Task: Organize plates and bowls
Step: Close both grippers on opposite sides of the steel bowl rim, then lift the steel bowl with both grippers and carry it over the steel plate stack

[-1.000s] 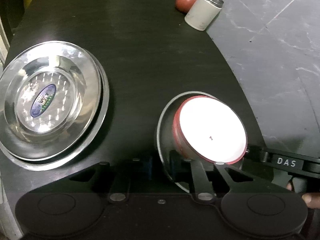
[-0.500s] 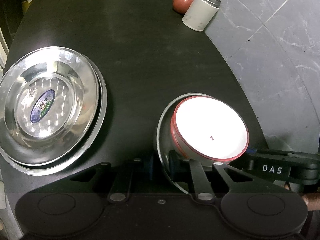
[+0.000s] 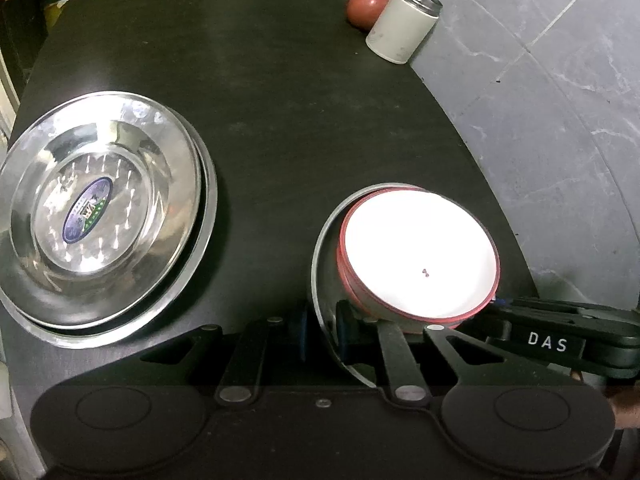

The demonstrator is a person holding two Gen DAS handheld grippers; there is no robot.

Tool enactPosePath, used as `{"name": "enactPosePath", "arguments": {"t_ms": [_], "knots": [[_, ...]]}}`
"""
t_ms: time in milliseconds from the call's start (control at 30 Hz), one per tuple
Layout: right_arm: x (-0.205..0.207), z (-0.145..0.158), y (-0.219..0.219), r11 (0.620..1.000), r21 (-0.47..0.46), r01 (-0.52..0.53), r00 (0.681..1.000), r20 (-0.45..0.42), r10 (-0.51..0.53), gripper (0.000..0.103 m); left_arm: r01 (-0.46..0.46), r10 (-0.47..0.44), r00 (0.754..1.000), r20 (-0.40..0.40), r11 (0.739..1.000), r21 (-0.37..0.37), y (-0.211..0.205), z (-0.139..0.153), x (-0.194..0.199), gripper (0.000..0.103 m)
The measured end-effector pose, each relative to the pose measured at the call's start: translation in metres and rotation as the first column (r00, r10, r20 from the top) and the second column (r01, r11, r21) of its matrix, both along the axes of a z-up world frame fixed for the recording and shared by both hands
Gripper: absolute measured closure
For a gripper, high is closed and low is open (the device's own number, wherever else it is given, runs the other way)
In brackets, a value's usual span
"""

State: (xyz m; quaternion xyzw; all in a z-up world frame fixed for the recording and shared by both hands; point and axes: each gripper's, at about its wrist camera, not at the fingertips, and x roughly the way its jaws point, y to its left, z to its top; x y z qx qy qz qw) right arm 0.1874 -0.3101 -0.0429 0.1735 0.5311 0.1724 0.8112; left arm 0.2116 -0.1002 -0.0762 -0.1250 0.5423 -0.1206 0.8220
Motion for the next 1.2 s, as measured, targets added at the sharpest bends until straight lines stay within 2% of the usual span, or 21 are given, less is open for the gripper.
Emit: {"name": "enactPosePath", "arguments": {"t_ms": [700,1200], "knots": [[0.001,0.024,0.018,0.999,0.028,-0.019,0.997,0.073,0.017,0.083,-0.035,0.035,0.996,0.078,0.999,-0.014,0.034,0.028,-0.009,0.09],[0.019,0.043,0.073,0.992,0.04,-0.117,0.988,0.11,0.112,0.083,-0.139,0.14,0.984,0.11,0.99,-0.017,0.095,0.048,-0.017,0.092]]}}
